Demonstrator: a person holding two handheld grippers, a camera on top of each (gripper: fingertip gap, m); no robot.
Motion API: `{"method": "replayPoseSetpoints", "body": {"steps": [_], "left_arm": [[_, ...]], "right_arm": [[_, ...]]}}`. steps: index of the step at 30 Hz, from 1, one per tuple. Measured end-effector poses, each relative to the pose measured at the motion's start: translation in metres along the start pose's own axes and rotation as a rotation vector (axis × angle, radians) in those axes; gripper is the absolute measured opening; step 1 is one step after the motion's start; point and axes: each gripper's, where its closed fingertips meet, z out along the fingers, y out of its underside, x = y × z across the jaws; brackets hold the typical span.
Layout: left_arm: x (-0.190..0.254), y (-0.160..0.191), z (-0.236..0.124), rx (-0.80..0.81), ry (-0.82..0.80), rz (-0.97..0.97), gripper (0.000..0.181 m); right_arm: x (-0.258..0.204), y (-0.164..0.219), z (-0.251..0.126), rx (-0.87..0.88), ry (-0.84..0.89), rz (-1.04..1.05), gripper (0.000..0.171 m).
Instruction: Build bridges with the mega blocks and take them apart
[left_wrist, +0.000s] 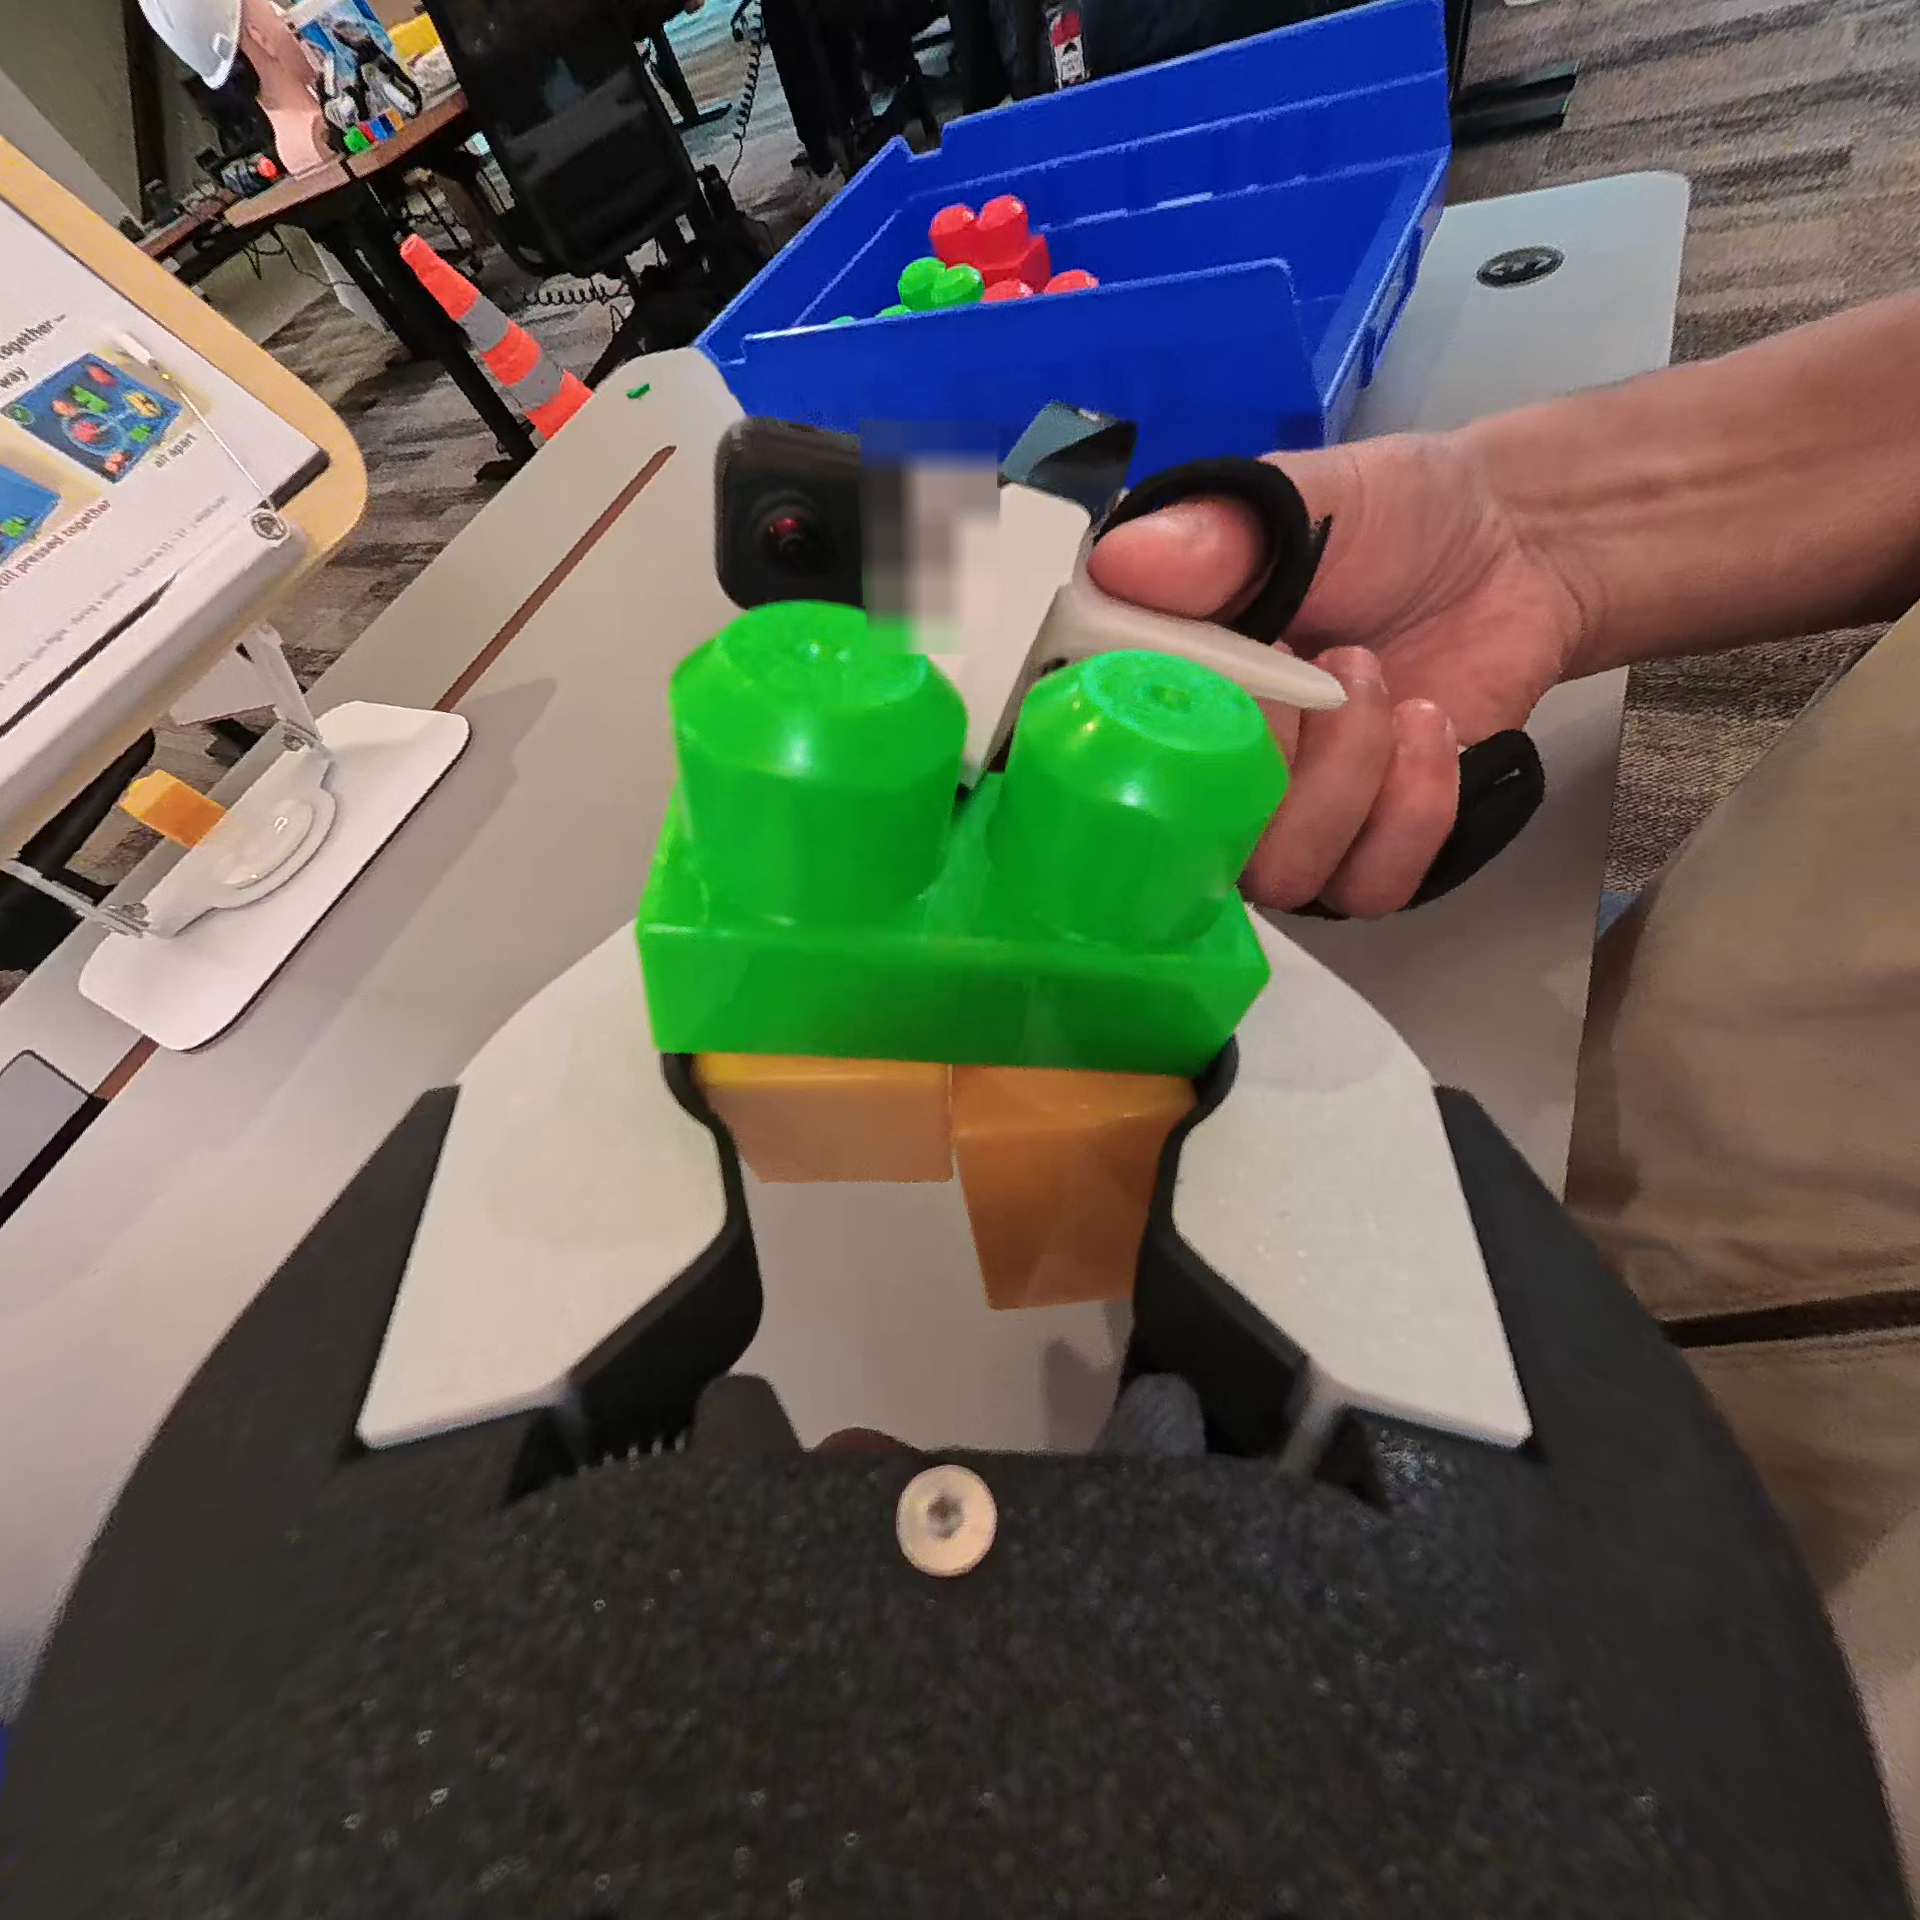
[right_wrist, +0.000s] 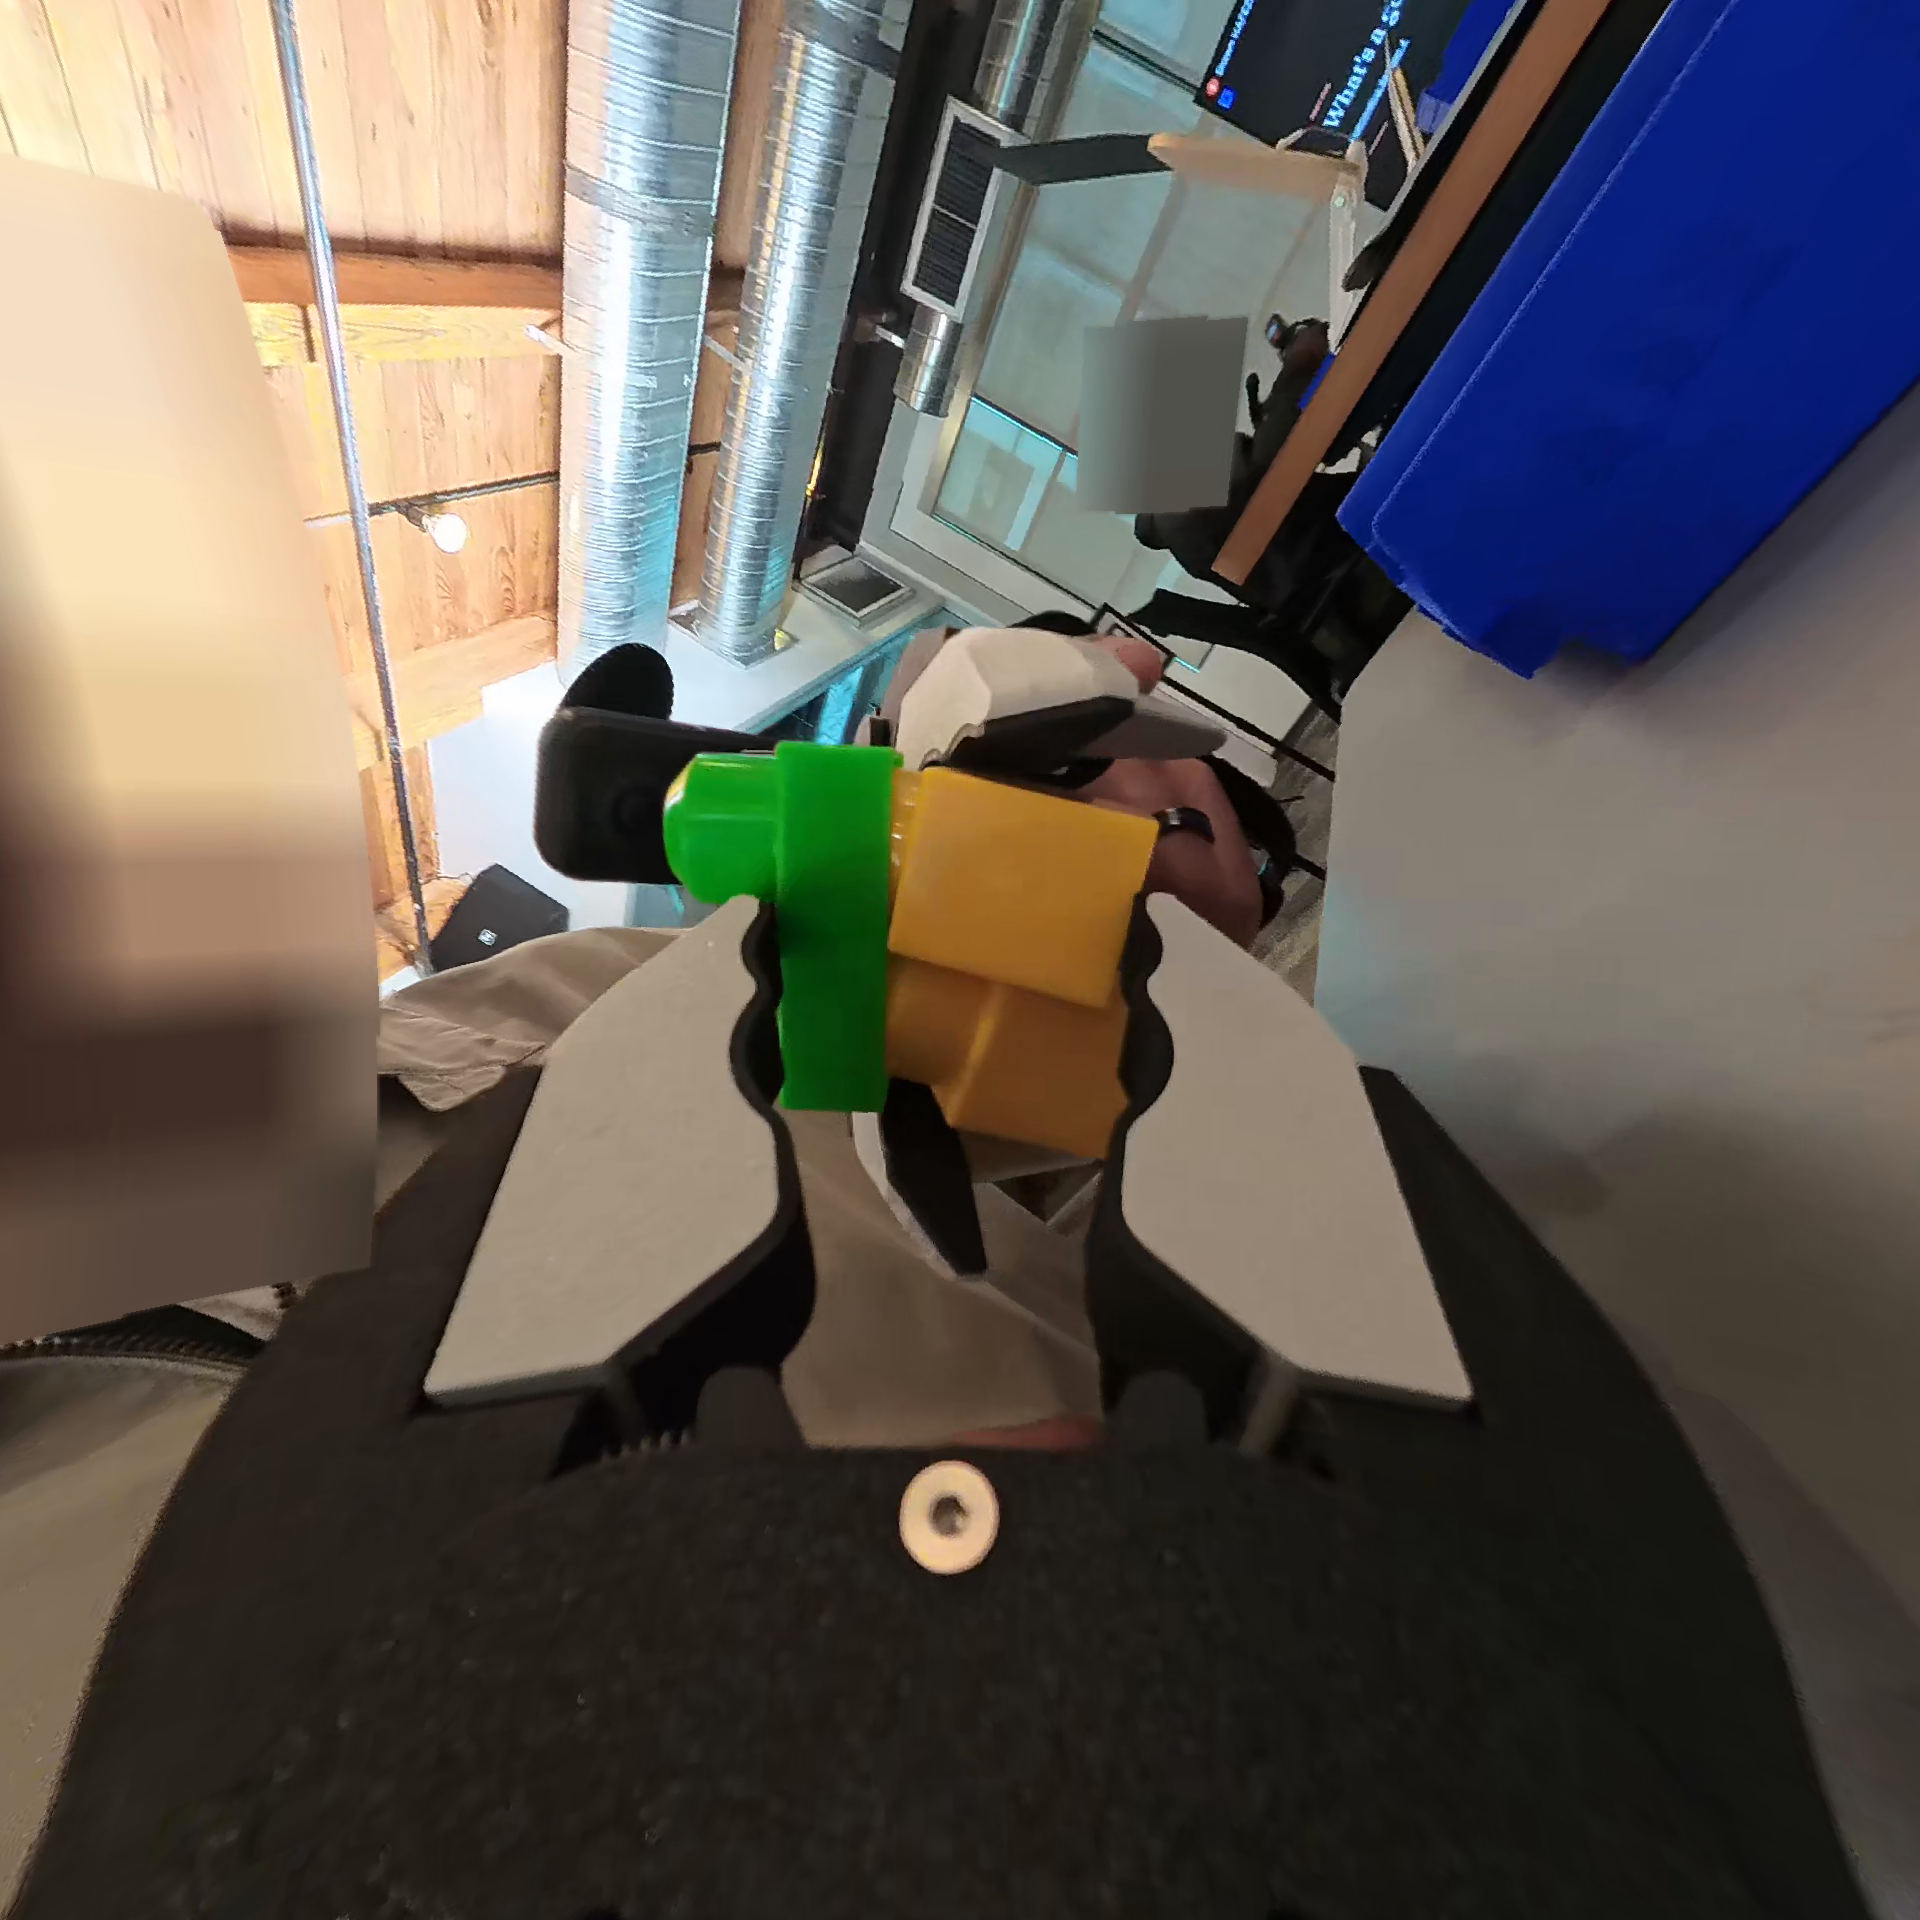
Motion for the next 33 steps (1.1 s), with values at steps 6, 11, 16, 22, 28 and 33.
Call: {"method": "replayPoseSetpoints", "body": {"steps": [6,11,16,22,28,33], "left_arm": [[0.0,-0.009,-0.003,0.049,0.023,-0.031,0.089],[-0.001,-0.007,-0.004,0.051,0.008,-0.023,0.088],[-0.001,0.001,-0.003,0.041,0.023,-0.056,0.088],[-0.002,0.003,-0.004,0.053,0.018,-0.042,0.088],[-0.003,0.004,-0.004,0.056,0.01,-0.014,0.088],[0.006,0.008,0.001,0.042,0.027,0.033,0.088]], "right_arm": [[-0.006,-0.003,0.002,0.019,-0.094,0.051,0.064],[-0.008,-0.005,0.004,0.015,-0.114,0.087,0.069],[-0.004,-0.001,0.005,-0.01,-0.068,0.072,0.079],[-0.001,0.01,0.001,-0.083,-0.018,0.03,0.089],[0.003,0.022,-0.003,-0.116,-0.016,0.102,0.11],[0.002,0.036,0.006,-0.185,-0.024,0.14,0.115]]}}
